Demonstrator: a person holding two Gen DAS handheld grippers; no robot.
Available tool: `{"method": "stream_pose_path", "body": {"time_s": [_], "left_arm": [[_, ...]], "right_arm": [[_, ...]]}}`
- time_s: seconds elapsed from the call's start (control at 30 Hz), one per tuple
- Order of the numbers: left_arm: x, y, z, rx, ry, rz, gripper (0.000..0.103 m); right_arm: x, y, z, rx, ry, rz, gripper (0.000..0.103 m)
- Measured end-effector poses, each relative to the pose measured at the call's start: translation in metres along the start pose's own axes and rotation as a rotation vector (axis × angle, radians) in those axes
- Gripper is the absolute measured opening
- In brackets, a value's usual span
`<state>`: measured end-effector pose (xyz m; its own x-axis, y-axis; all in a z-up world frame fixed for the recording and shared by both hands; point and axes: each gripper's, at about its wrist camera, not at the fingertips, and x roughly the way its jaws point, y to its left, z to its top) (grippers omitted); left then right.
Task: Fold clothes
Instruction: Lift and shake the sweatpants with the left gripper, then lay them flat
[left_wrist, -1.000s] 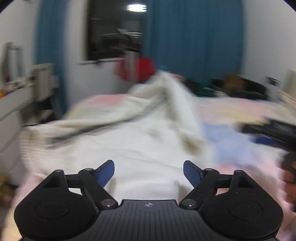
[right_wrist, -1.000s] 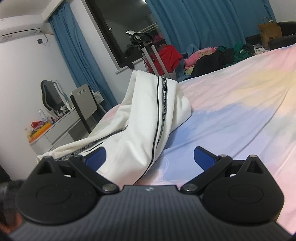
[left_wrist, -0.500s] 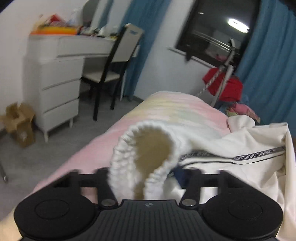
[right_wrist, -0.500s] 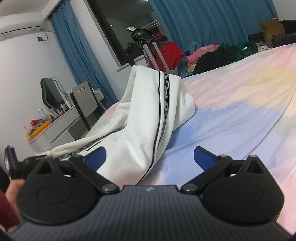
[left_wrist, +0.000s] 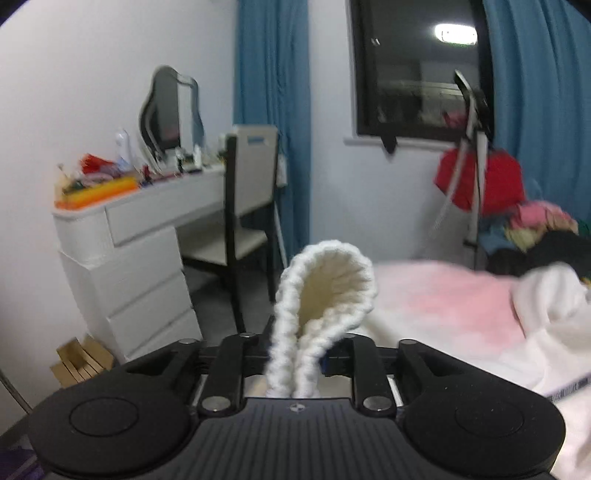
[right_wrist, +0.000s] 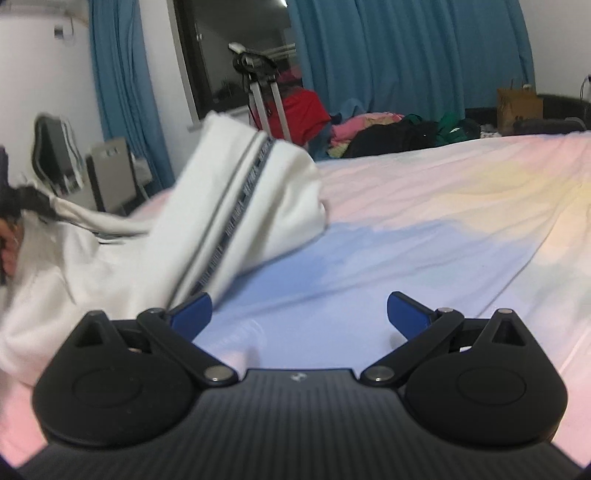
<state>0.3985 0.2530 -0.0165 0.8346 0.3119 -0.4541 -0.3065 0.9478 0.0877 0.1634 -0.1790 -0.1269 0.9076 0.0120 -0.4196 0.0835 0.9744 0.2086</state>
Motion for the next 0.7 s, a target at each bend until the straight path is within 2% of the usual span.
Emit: {"method": "stream_pose_path", "body": {"time_s": [0.07, 0.13, 0.2, 0.27, 0.47, 0.63, 0.7], "left_arm": [[-0.005, -0.002, -0.014, 0.005, 0.006, -0.008, 0.067], [-0.016, 0.001, -0.027, -0.001, 0.001, -0.017, 0.078], [-0.028, 0.005, -0.039, -0.008, -0.003, -0.025, 0.08], [-0.053, 0.012, -0.051, -0.014, -0.011, -0.044, 0.088], [-0.147, 0.017, -0.085, -0.003, -0.017, -0.135, 0.088], [-0.231, 0.001, -0.127, -0.027, 0.039, -0.206, 0.094], [-0.257, -0.005, -0.147, -0.037, 0.09, -0.244, 0.094]], "right_arm": [[0.005, 0.003, -0.004, -0.03, 0.013, -0.003, 0.103], [0.01, 0.005, -0.007, -0.053, 0.028, 0.001, 0.103], [0.013, 0.006, -0.009, -0.063, 0.038, -0.003, 0.103], [0.013, 0.005, -0.01, -0.072, 0.044, -0.016, 0.103], [0.015, 0.008, -0.02, -0.14, 0.081, -0.043, 0.103], [0.026, 0.015, -0.038, -0.213, 0.126, -0.053, 0.103], [0.027, 0.016, -0.041, -0.228, 0.124, -0.061, 0.103]]}}
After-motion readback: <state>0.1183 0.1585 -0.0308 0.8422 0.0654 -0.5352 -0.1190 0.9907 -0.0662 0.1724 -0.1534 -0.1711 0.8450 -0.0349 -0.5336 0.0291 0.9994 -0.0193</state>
